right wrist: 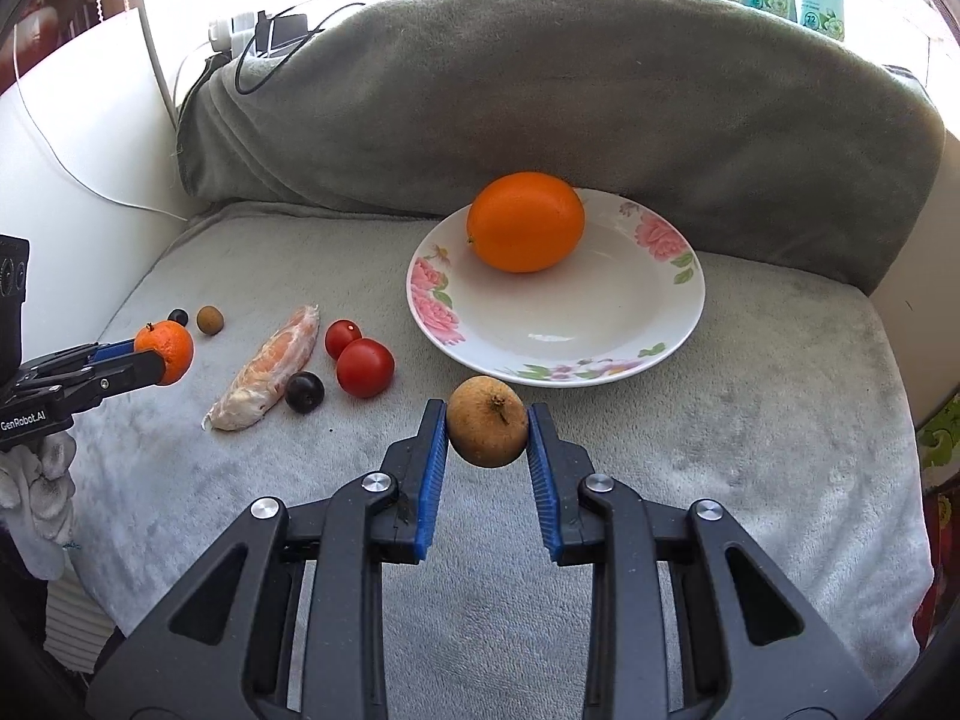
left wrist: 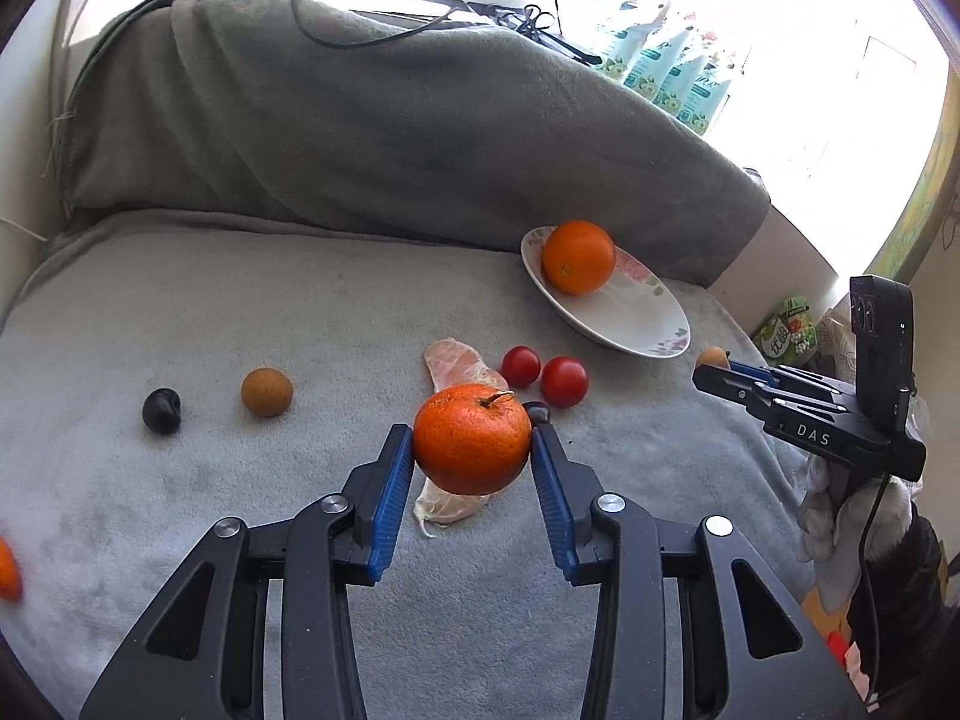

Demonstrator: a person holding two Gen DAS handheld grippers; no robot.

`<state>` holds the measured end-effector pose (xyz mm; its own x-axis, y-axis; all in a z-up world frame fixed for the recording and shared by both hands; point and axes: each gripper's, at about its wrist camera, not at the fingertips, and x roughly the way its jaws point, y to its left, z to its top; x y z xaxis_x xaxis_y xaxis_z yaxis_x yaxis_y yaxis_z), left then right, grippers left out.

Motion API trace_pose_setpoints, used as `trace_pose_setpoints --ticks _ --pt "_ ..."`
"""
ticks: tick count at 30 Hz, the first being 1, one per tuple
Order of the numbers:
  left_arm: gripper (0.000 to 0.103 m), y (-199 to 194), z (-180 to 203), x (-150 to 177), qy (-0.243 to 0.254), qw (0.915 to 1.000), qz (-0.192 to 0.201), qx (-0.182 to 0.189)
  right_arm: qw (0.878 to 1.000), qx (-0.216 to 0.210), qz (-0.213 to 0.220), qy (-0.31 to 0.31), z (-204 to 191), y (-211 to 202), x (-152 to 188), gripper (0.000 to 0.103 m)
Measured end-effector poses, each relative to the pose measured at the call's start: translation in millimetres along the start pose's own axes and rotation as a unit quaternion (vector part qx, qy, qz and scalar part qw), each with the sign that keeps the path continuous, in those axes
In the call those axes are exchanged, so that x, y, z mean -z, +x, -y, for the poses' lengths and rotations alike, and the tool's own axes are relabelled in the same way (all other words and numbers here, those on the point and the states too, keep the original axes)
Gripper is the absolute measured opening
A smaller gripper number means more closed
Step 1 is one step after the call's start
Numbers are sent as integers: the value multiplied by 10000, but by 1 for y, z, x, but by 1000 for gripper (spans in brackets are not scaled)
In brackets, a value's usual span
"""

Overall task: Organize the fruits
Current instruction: 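Place the brown fruit on the plate with the right gripper while the left places the mandarin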

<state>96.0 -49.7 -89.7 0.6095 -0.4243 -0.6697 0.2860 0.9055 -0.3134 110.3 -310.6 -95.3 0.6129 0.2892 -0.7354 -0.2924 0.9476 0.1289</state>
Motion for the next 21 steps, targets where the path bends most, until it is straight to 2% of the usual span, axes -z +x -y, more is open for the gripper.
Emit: trace_pose_setpoints --ticks 21 --pt "39 64 66 -46 652 9969 -115 415 9995 275 116 141 49 13 -35 28"
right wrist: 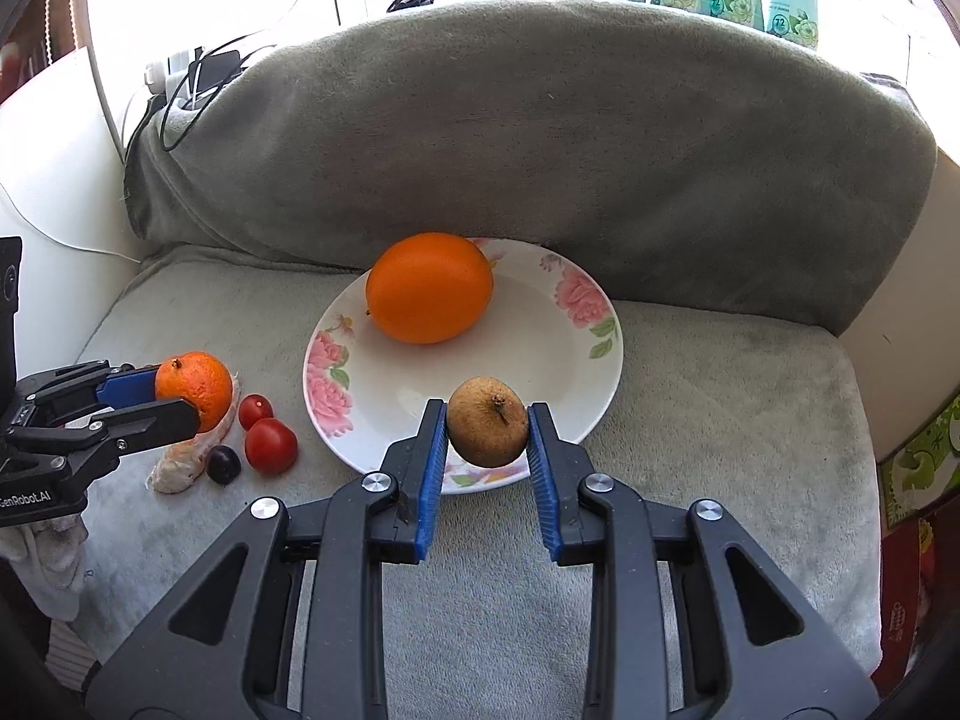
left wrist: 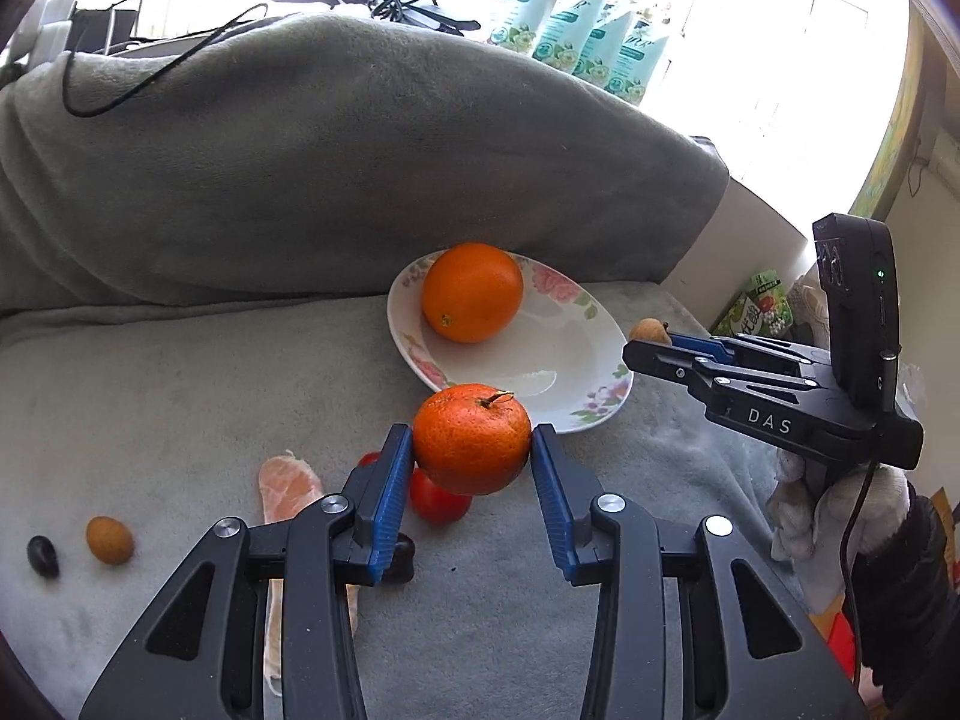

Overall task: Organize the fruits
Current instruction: 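Place the brown fruit on the plate with the right gripper while the left places the mandarin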

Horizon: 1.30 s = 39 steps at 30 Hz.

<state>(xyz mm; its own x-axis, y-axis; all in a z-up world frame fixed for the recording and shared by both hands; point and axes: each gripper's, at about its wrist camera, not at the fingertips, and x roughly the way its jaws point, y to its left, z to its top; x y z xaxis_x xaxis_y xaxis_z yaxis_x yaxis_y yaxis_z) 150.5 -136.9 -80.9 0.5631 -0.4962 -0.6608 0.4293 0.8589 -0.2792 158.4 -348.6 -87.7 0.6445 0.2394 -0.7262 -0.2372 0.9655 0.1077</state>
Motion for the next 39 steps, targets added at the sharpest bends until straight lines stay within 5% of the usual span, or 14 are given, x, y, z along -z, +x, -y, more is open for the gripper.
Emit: trace_pose_setpoints --ticks 27,29,32,36,39 --pt "39 47 23 -23 261 9994 -225 60 9998 130 -109 130 21 37 -16 28" --pt "40 47 24 -23 267 9994 -213 44 9998 100 -107 157 22 37 -16 31" --pt "46 46 24 -24 291 9994 -172 14 9998 156 -40 145 22 36 -16 59" --pt "62 44 26 -27 329 9994 -136 -7 9996 186 51 226 27 33 -21 65" --pt "71 43 28 -26 377 9992 -123 -20 9992 267 122 254 29 28 -20 80"
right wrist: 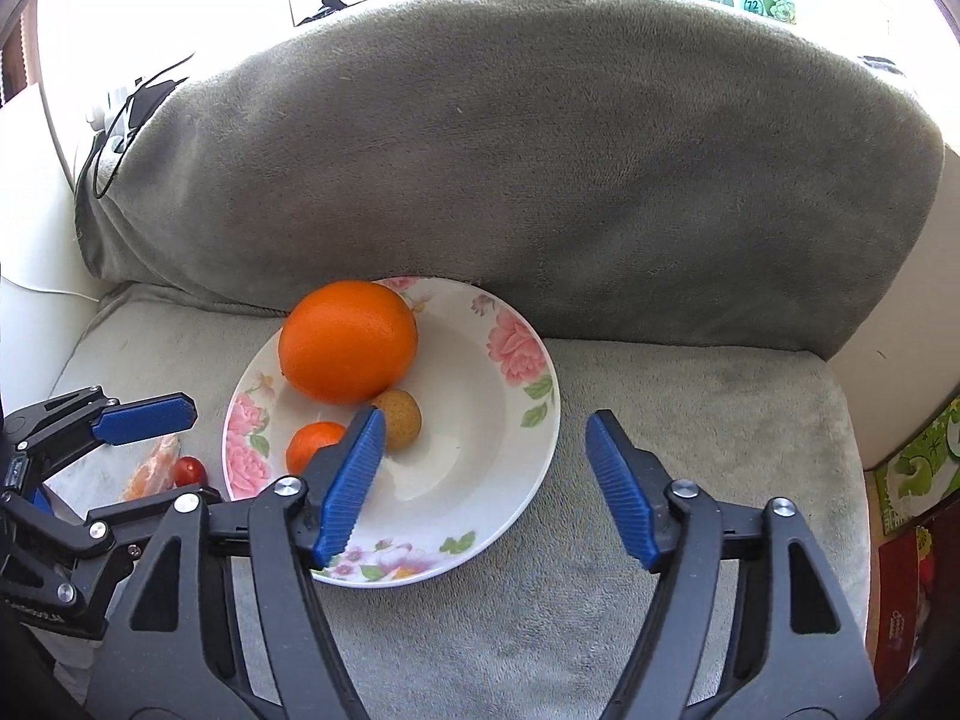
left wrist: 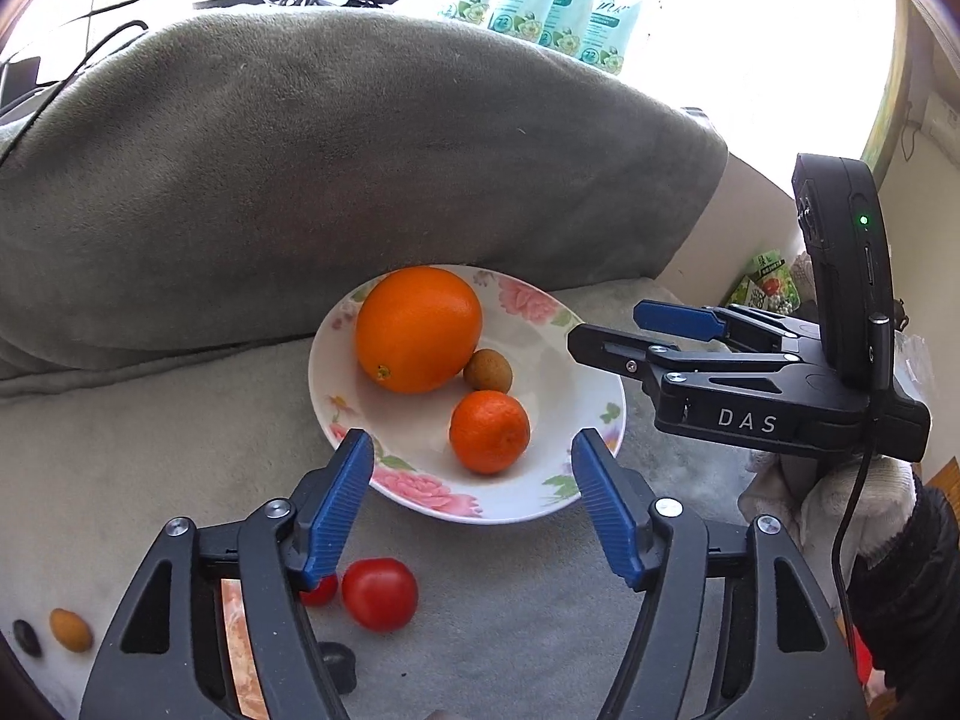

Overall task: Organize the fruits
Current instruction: 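Place the brown fruit on the plate with the right gripper while the left places the mandarin, then move the right tool back toward the peeled pomelo segment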

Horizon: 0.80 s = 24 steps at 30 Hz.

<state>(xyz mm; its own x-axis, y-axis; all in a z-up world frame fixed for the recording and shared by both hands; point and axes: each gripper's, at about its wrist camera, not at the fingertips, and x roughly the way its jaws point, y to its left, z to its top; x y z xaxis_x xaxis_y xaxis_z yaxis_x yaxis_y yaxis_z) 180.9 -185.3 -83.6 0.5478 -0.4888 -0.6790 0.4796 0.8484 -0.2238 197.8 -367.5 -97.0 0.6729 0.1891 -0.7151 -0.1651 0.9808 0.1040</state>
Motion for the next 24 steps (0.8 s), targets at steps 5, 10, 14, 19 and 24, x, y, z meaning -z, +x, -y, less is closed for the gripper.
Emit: trace_pose_setpoints --ticks 5,10,14,19,24 --pt "76 3 3 2 53 10000 -78 -31 10000 89 43 5 -2 -7 -1 89" --pt "76 2 3 3 57 9999 -91 -27 9999 55 4 108 -2 -8 -1 92" --pt "76 -2 3 2 47 10000 -43 -60 10000 16 -14 93 -4 -12 0 93" --pt "76 -7 2 2 31 10000 3 -64 10000 -32 22 69 -9 -22 2 93" --pt "76 -14 2 4 26 10000 52 -61 9999 -94 49 62 -15 -28 3 93"
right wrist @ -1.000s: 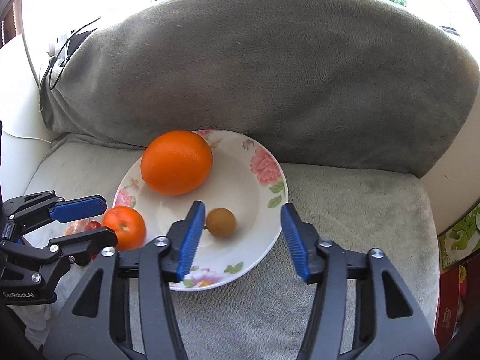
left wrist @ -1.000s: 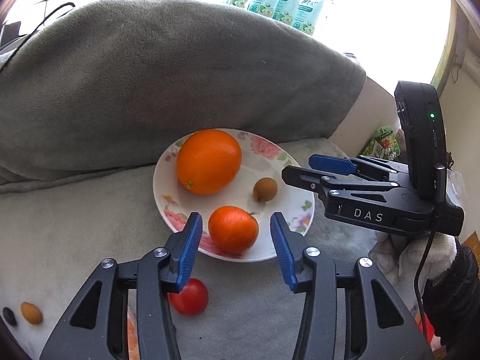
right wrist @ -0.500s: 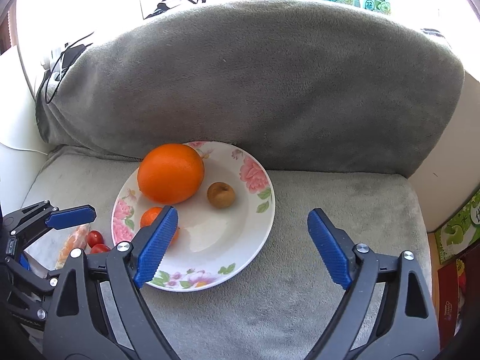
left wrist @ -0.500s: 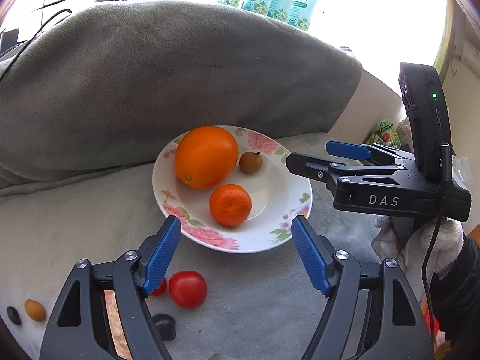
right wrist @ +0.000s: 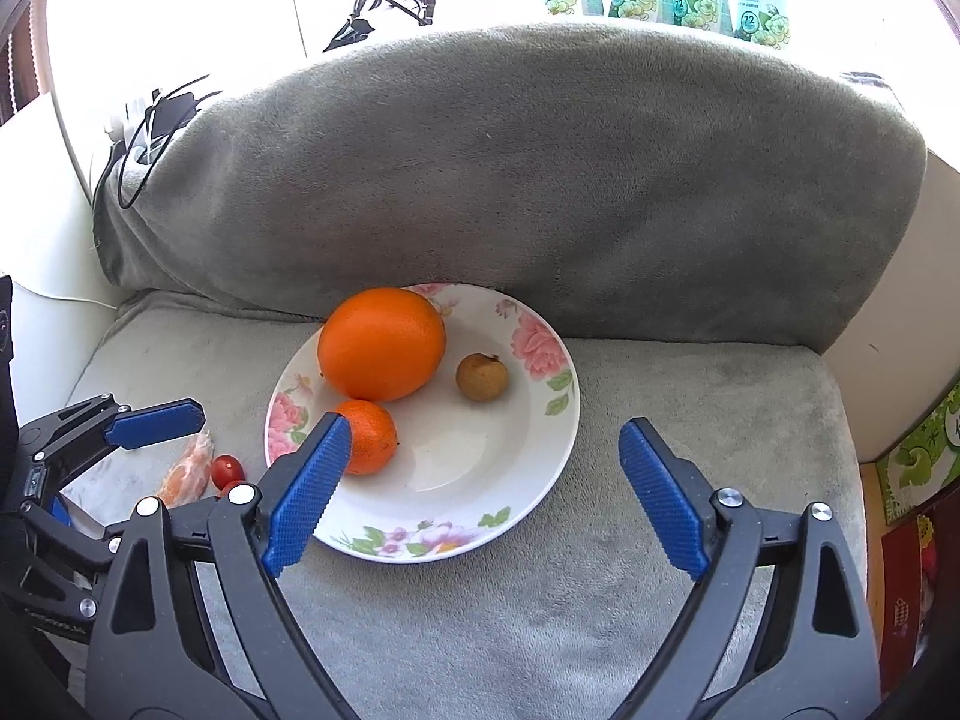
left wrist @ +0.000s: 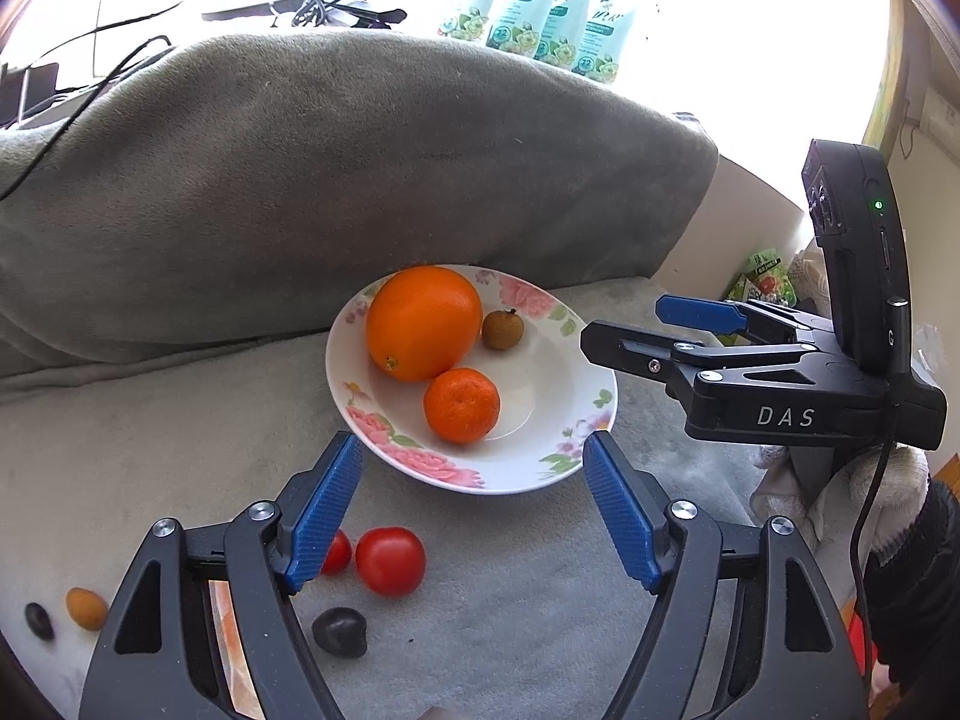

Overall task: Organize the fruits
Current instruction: 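Move the right tool back toward the peeled pomelo segment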

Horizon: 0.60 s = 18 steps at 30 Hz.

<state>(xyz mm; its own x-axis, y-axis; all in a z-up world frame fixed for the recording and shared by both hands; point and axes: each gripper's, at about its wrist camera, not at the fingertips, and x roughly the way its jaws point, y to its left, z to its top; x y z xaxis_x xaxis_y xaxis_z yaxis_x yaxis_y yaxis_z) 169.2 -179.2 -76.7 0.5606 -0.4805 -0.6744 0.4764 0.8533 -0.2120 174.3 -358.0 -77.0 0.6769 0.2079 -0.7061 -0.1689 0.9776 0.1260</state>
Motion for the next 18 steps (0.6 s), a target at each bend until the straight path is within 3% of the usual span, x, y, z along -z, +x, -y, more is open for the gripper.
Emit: trace_pose_setpoints --ticks 18 --pt "76 -45 -18 22 -109 9996 213 -133 9993 -373 17 -68 -38 -14 -2 93"
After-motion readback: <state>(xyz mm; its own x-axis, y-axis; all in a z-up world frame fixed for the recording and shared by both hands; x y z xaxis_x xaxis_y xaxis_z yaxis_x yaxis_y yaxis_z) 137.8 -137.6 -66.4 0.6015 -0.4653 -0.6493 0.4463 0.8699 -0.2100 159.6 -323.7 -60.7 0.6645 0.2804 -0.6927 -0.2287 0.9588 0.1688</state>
